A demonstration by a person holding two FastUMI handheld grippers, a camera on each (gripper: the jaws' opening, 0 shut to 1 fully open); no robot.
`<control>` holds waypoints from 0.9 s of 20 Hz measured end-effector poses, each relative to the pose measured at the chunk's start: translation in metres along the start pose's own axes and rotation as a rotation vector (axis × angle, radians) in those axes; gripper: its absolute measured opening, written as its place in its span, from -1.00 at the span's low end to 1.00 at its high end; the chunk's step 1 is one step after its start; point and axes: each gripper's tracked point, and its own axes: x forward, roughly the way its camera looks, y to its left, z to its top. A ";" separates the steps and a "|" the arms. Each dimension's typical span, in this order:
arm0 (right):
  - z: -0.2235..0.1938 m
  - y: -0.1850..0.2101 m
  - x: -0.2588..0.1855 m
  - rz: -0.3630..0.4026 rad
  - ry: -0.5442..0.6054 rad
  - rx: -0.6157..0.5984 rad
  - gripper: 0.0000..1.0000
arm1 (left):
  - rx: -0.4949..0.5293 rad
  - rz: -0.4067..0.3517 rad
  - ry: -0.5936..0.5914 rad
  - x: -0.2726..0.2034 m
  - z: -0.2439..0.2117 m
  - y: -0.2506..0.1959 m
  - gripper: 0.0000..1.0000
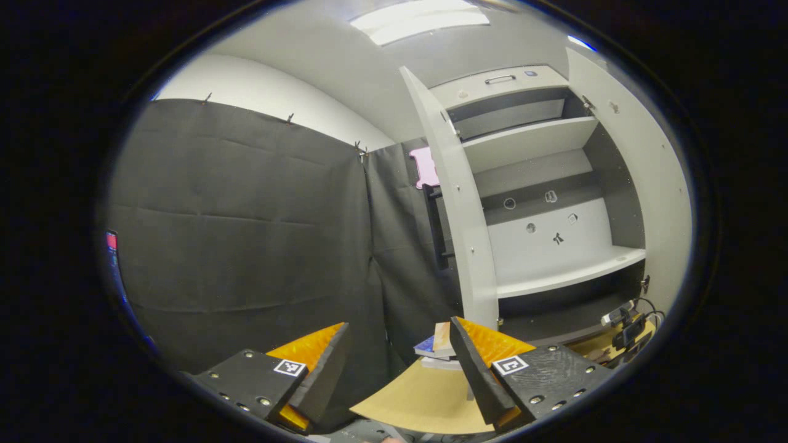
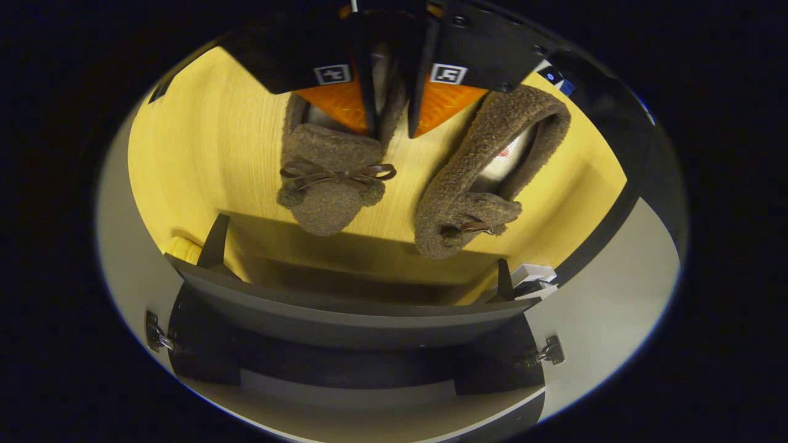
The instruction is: Grab one shoe with the right hand and put it into the shoe cabinet, grab the other shoe with the left hand and put it into the shoe cabinet; then close the right door with the right hand and the left door with the left hand.
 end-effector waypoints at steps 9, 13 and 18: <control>0.017 0.000 -0.038 0.046 -0.066 -0.012 -1.00 | -0.014 -0.055 -0.030 -0.005 0.009 -0.006 1.00; 0.040 0.002 -0.067 0.071 -0.136 -0.002 -0.96 | -0.031 -0.099 -0.047 -0.005 0.010 -0.009 1.00; 0.072 0.003 -0.110 0.086 -0.231 -0.009 -0.97 | -0.051 -0.145 -0.062 -0.003 0.013 -0.012 1.00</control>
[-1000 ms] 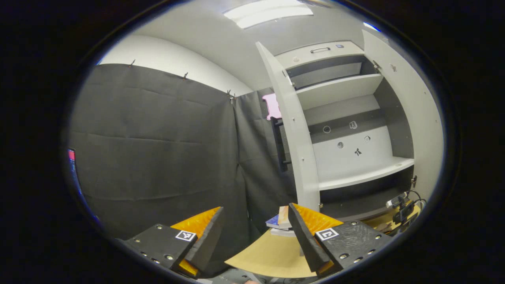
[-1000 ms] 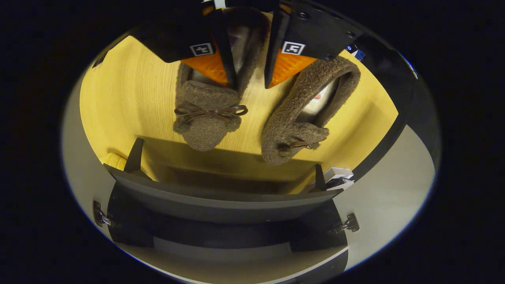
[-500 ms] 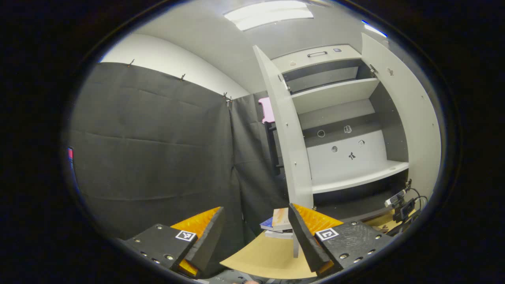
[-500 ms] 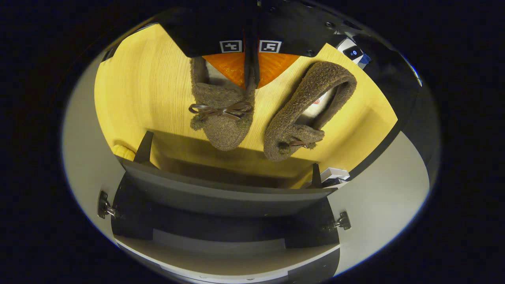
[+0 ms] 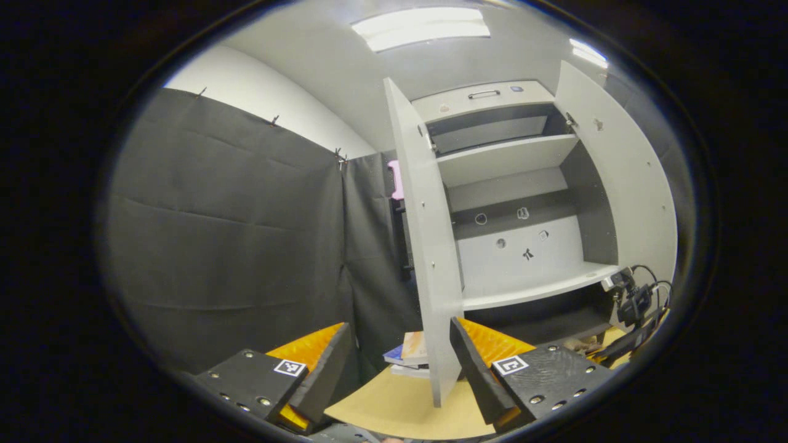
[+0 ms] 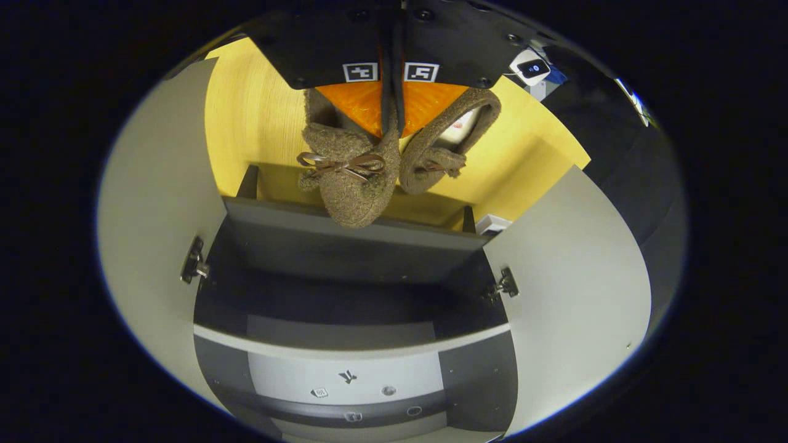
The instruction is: Grab one shoe with the right hand and put it into the shoe cabinet, grab the other shoe with the left hand and put it into the shoe cabinet; then close the right door with the right hand and the left door with the left hand.
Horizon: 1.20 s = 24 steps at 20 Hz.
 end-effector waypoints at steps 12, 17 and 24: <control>0.128 0.003 -0.079 0.053 -0.252 0.025 -0.97 | -0.016 -0.060 -0.036 0.000 0.005 -0.005 1.00; 0.189 -0.003 -0.087 0.053 -0.358 0.020 -0.97 | -0.024 -0.063 -0.030 0.001 0.005 -0.005 1.00; 0.262 -0.028 -0.077 0.018 -0.456 0.060 -0.97 | -0.031 -0.063 -0.004 0.000 0.003 -0.006 1.00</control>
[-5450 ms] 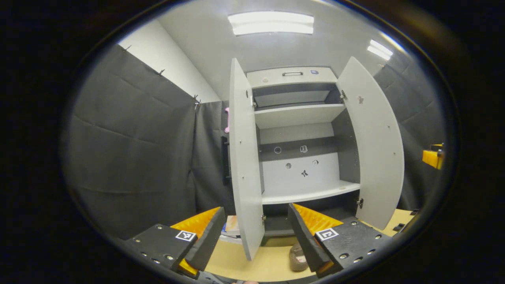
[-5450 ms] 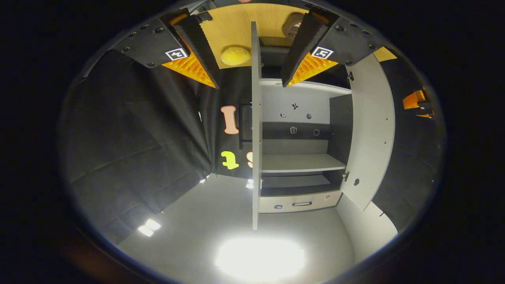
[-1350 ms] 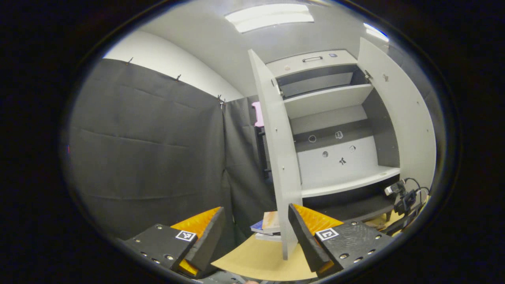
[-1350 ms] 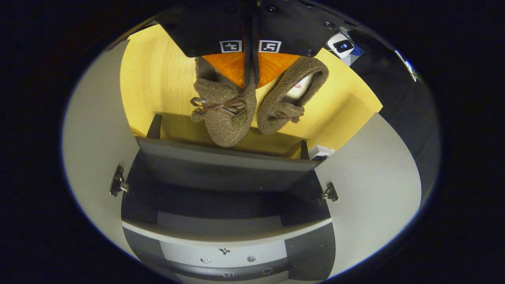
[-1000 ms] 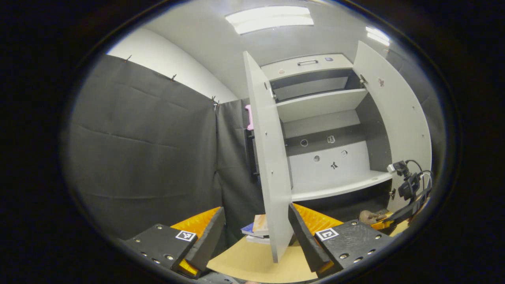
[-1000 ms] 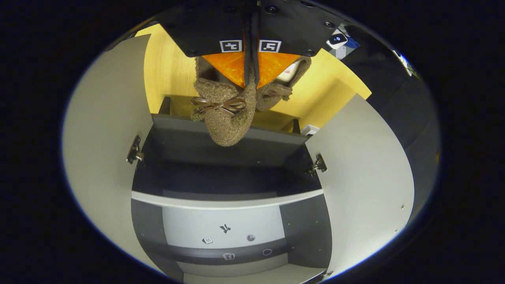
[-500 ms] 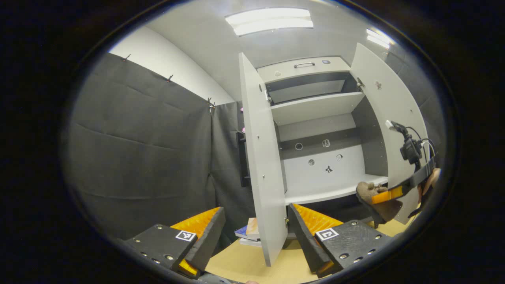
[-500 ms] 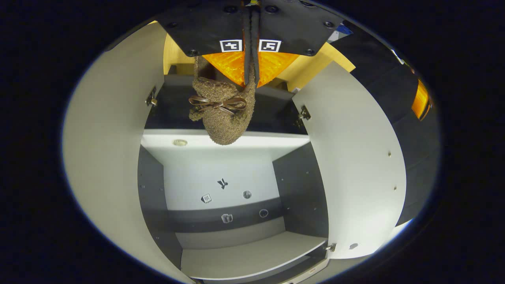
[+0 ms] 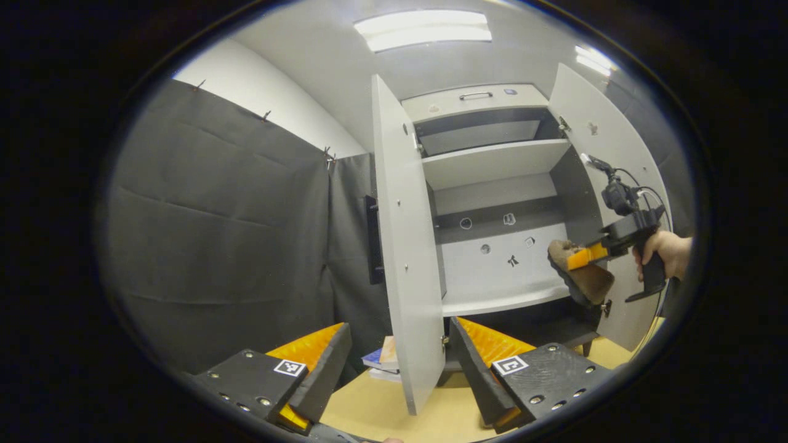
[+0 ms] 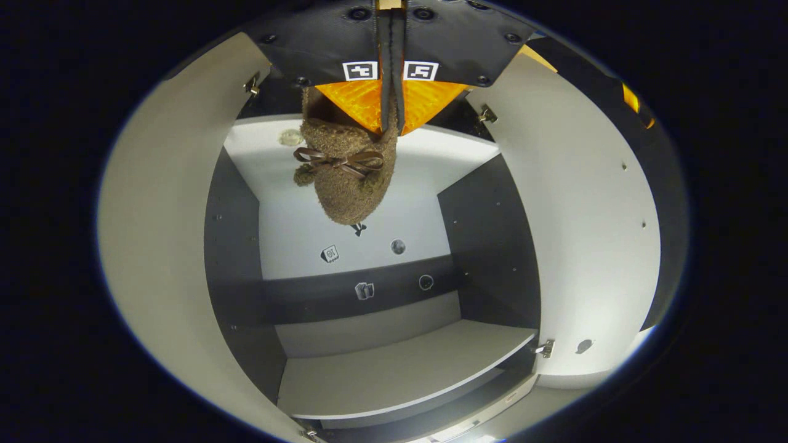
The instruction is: Grab one shoe with the right hand and put it into the shoe cabinet, grab the other shoe with the left hand and put it into the shoe cabinet; then close the right door with the right hand and the left door with the left hand.
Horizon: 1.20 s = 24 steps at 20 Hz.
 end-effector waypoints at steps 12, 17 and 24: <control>0.039 -0.050 0.110 -0.104 0.040 0.007 -0.97 | 0.031 0.038 0.067 -0.001 -0.005 0.003 0.87; 0.030 -0.066 0.135 -0.158 0.079 0.025 -0.98 | 0.034 0.050 0.092 0.000 -0.007 0.003 0.87; 0.046 -0.053 0.105 -0.142 -0.011 -0.005 0.67 | 0.038 -0.036 0.112 0.001 -0.012 -0.004 0.88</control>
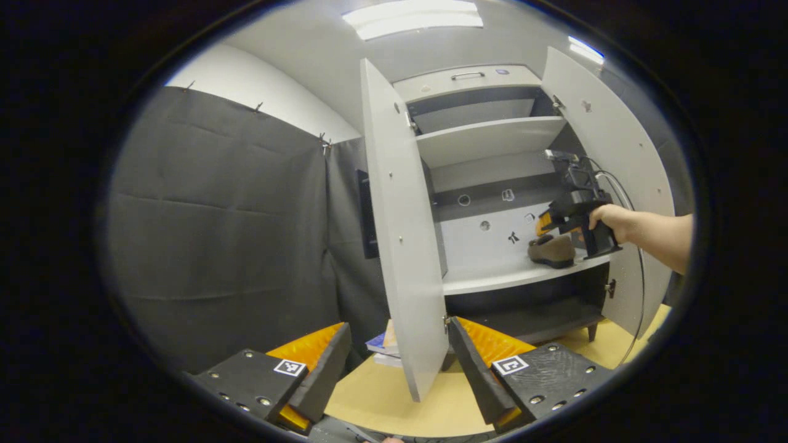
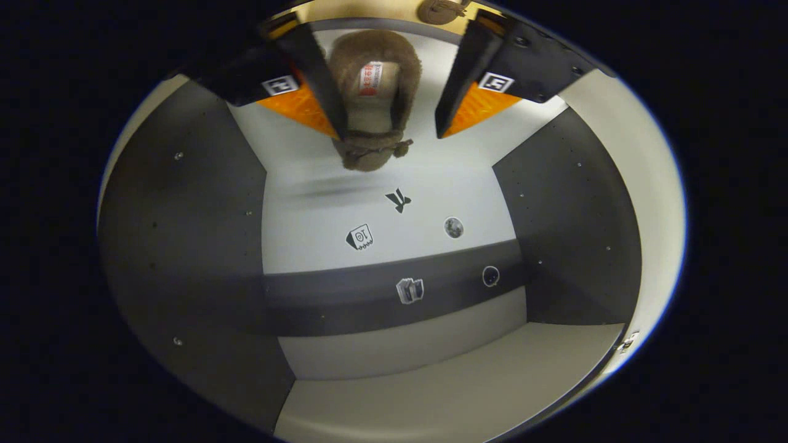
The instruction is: Grab one shoe with the right hand and put it into the shoe cabinet, grab the other shoe with the left hand and put it into the shoe cabinet; then close the right door with the right hand and the left door with the left hand.
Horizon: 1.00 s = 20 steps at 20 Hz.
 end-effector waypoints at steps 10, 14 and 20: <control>-0.001 -0.004 -0.125 -0.002 -0.277 -0.108 0.96 | -0.061 -0.223 0.125 0.021 -0.044 -0.044 1.00; -0.015 -0.004 -0.171 0.000 -0.310 -0.124 0.96 | -0.065 -0.293 0.222 0.034 -0.093 -0.072 0.88; -0.053 -0.003 -0.225 -0.004 -0.293 -0.194 0.92 | -0.088 -0.344 0.420 0.062 -0.183 -0.101 0.88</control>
